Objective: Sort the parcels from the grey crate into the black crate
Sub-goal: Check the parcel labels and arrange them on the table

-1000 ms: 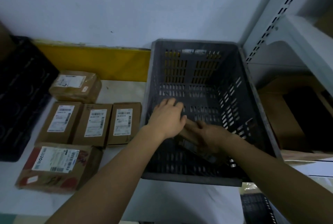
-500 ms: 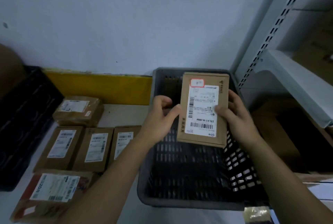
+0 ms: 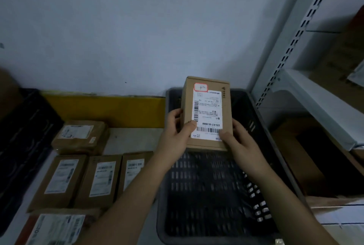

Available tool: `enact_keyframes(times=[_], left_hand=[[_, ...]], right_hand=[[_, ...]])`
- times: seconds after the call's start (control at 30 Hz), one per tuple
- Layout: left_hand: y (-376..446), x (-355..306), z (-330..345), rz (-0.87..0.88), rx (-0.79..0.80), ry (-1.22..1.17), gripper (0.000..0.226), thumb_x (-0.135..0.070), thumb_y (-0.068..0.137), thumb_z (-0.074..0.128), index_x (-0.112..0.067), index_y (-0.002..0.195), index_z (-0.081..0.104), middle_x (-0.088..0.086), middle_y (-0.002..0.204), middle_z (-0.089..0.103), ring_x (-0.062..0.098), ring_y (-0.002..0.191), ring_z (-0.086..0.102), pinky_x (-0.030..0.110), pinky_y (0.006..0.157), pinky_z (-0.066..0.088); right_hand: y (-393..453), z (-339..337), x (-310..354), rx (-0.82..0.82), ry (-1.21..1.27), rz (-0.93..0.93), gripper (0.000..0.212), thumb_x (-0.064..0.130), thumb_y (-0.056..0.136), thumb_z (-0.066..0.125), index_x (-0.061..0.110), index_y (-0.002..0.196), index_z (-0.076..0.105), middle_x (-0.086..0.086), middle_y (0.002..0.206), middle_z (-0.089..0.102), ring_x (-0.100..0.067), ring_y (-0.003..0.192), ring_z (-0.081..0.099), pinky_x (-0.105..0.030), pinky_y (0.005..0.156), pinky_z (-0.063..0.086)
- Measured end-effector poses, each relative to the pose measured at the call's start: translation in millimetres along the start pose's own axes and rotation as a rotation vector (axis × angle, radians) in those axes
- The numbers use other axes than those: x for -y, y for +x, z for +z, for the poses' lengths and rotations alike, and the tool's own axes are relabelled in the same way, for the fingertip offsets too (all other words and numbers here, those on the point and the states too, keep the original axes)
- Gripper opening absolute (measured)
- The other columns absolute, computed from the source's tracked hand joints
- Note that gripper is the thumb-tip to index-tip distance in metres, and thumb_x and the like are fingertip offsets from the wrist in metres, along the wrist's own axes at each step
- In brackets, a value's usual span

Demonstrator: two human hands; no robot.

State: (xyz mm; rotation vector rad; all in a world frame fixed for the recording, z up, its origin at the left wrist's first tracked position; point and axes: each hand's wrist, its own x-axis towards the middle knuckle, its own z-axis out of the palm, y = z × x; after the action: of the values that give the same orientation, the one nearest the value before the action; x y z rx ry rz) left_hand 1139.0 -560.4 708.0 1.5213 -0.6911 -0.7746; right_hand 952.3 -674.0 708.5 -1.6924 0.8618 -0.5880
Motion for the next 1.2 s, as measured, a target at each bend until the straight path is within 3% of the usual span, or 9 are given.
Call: enact_keyframes(times=[0.13,0.23,0.3,0.4,0.57,0.7,0.87,1.07,1.2], left_hand=[[11,5,-2,0.062,0.097,0.403,0.059,-0.053,0.108,0.05,-0.031,0.161,0.032,-0.005,0.157,0.052,0.007,0.131,0.054,0.026,0.099,0.052],[25,22,-21,0.2,-0.005,0.888,0.07,-0.059,0.109,0.039,-0.023,0.167,0.026,0.003,0.174,0.025,0.022,0.159,0.019,0.044,0.128,0.027],[37,36,-36,0.162,-0.01,1.033,0.078,-0.062,0.108,0.038,-0.023,0.17,0.014,0.005,0.179,0.005,0.026,0.164,-0.003,0.049,0.133,0.011],[46,55,-44,0.084,0.082,1.103,0.09,-0.068,0.105,0.038,-0.022,0.17,-0.004,0.002,0.178,-0.013,0.024,0.163,-0.016,0.051,0.133,0.007],[53,71,-45,-0.01,0.112,1.16,0.095,-0.07,0.104,0.035,-0.021,0.169,-0.015,-0.001,0.177,-0.019,0.022,0.162,-0.021,0.05,0.133,0.005],[53,73,-44,-0.013,0.096,1.193,0.091,-0.067,0.106,0.031,-0.023,0.168,-0.018,0.0,0.176,-0.023,0.021,0.162,-0.022,0.051,0.133,0.003],[52,76,-43,-0.024,0.08,1.204,0.088,-0.066,0.107,0.03,-0.026,0.167,-0.02,0.003,0.176,-0.024,0.022,0.162,-0.023,0.05,0.133,-0.001],[51,77,-43,-0.028,0.065,1.181,0.087,-0.063,0.107,0.033,-0.029,0.167,-0.018,0.001,0.177,-0.021,0.019,0.161,-0.023,0.049,0.133,-0.002],[52,80,-43,-0.025,0.05,1.201,0.089,-0.066,0.105,0.034,-0.03,0.167,-0.019,0.001,0.177,-0.02,0.02,0.162,-0.022,0.05,0.133,0.0]], right_hand=[[17,1,-14,-0.03,-0.126,0.015,0.051,0.049,0.107,0.06,0.056,0.154,0.042,0.035,0.13,0.064,0.011,0.117,0.064,-0.022,0.096,0.051],[41,2,-38,-0.047,-0.216,0.048,0.063,0.048,0.108,0.059,0.049,0.164,0.032,0.024,0.143,0.062,-0.006,0.13,0.062,-0.035,0.107,0.051],[60,12,-60,-0.019,-0.29,0.106,0.072,0.045,0.11,0.057,0.043,0.171,0.019,0.01,0.156,0.057,-0.021,0.138,0.059,-0.037,0.111,0.047],[83,38,-99,0.047,-0.396,0.178,0.078,0.043,0.113,0.05,0.046,0.171,-0.002,-0.007,0.16,0.055,-0.034,0.137,0.061,-0.043,0.113,0.048],[126,80,-165,0.152,-0.438,0.185,0.072,0.047,0.113,0.042,0.073,0.158,-0.008,-0.013,0.154,0.057,-0.035,0.127,0.066,-0.048,0.107,0.054],[143,106,-191,0.152,-0.472,0.221,0.064,0.051,0.114,0.036,0.066,0.162,-0.003,-0.019,0.156,0.052,-0.04,0.128,0.064,-0.045,0.106,0.053],[158,124,-210,0.164,-0.473,0.265,0.065,0.049,0.113,0.035,0.061,0.165,-0.003,-0.022,0.163,0.04,-0.044,0.134,0.058,-0.056,0.112,0.051],[161,115,-223,0.487,-0.679,0.298,0.131,0.073,0.085,0.075,0.052,0.161,-0.03,-0.015,0.178,0.003,-0.045,0.154,0.038,-0.053,0.123,0.04],[164,111,-223,0.527,-0.847,0.244,0.124,0.071,0.09,0.069,0.06,0.153,-0.036,-0.011,0.179,-0.004,-0.045,0.157,0.03,-0.06,0.124,0.036]])
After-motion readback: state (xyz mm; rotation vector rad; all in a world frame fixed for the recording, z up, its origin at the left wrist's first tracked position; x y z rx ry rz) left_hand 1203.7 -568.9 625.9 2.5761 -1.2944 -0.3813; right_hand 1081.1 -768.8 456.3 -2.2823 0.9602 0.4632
